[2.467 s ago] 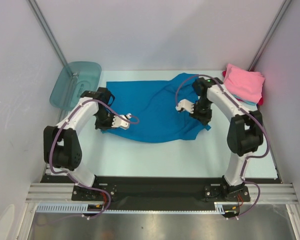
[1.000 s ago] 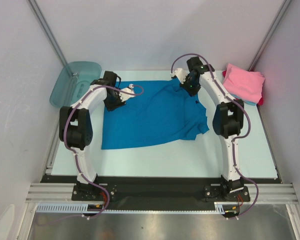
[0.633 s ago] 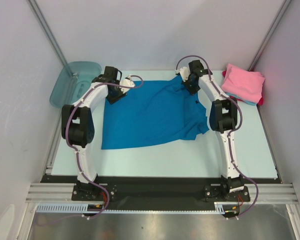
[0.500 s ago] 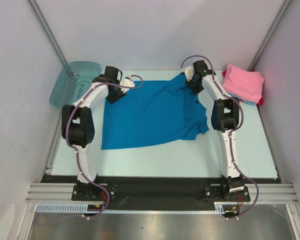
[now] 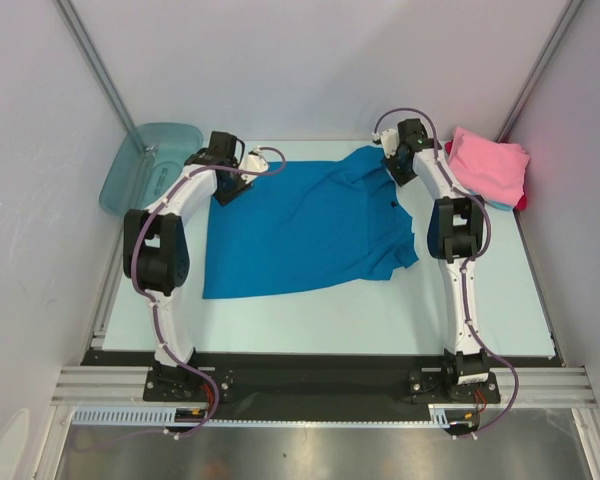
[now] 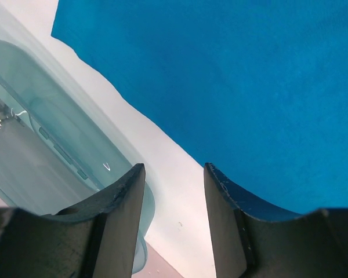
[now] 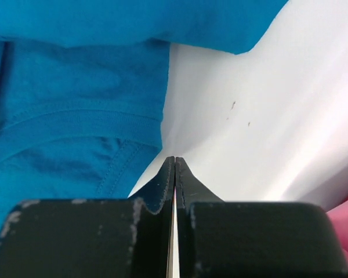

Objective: Fold and stack the t-shirts
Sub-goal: Move the tshirt to the center of the board

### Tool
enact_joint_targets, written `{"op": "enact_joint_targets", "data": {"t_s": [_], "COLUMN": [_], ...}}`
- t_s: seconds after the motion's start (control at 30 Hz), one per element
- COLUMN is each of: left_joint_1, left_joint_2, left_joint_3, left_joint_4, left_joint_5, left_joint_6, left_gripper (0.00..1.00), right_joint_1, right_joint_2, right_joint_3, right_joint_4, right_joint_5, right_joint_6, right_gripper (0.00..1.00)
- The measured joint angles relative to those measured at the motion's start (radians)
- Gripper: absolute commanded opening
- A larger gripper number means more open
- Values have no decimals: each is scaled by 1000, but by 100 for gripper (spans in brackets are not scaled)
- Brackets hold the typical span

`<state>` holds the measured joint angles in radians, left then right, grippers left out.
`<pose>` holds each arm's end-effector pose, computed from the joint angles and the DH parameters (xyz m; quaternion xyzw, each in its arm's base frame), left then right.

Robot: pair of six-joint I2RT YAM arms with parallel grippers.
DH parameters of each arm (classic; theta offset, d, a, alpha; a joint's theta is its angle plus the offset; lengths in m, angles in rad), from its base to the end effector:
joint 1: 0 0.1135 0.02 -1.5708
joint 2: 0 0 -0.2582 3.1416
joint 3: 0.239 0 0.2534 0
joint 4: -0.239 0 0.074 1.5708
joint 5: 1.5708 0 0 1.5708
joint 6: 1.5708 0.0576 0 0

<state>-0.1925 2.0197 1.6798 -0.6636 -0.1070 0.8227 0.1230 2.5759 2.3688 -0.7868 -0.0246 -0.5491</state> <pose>0.4475 -0.0810 0.2099 0.4529 0.8451 0.1354 0.2498 0.5586 0.0705 0.1497 -0.3194 0.9038 -0.0486 0.2805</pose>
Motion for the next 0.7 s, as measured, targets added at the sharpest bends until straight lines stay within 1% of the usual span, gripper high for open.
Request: {"op": "enact_joint_targets", "data": {"t_s": [0.3,0.57,0.67,0.7], "left_joint_1": [0,-3,-3,-3], "left_joint_2": [0,15,52,91], "left_joint_3": [0,1,14,25], "left_joint_4": [5,42,58,65], "left_joint_5": [-4,-21,-19,-13], "left_joint_6": [-18,-27,-37,-44], "left_gripper": [51,48,46,41], "right_joint_1": [23,71,81,86], "right_joint_2": [0,-1,-1,-2], "right_joint_3": [1,-13,-13,-13], "right_joint_4": [-8,-3,-4,-4], "right_joint_5": [-19,-22,-22,-23], "right_joint_6": [8,8,9,12], "right_gripper": [0,0,0,0]}}
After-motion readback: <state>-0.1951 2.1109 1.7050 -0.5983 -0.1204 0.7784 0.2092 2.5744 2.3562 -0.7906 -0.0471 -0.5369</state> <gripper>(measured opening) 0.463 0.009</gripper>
